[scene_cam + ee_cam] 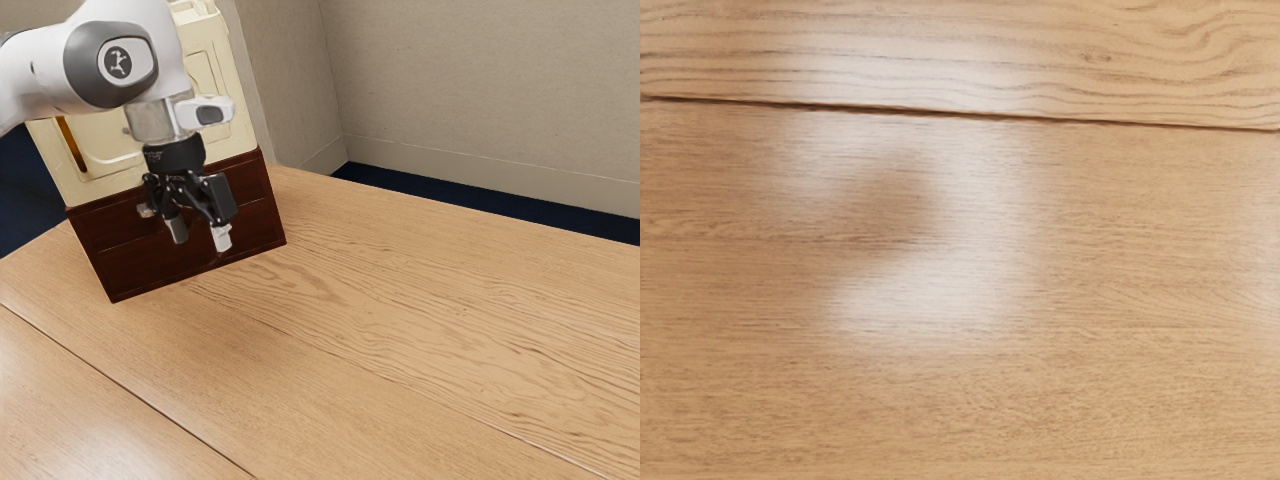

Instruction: Pull the drawer handle with one arm to open the drawer

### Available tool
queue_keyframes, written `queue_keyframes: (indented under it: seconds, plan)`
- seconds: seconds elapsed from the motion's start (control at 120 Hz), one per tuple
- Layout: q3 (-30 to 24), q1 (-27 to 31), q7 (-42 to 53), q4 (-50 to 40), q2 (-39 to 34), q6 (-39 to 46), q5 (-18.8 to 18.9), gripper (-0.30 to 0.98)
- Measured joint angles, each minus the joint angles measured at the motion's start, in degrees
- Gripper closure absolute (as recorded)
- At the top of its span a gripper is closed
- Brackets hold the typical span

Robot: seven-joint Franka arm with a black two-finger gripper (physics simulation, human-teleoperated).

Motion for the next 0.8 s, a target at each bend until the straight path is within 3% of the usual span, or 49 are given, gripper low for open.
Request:
queue_keyframes:
  seconds: [0.167,0.317,0.483,0.617,0.8]
  plan:
    - [-0.03,-0.06,1.54,0.21,-0.32,3.57,0.03,0.0]
    - [0.45,-0.11,4.16,3.49,-9.44,4.76,0.36,0.0]
    - [1.11,-1.09,8.77,1.83,-5.99,3.83,2.31,0.0]
    - [1.81,-0.57,12.47,-5.43,-5.98,5.55,3.96,0.0]
    - [6.09,-0.61,17.68,-20.92,-13.25,13.45,4.69,0.0]
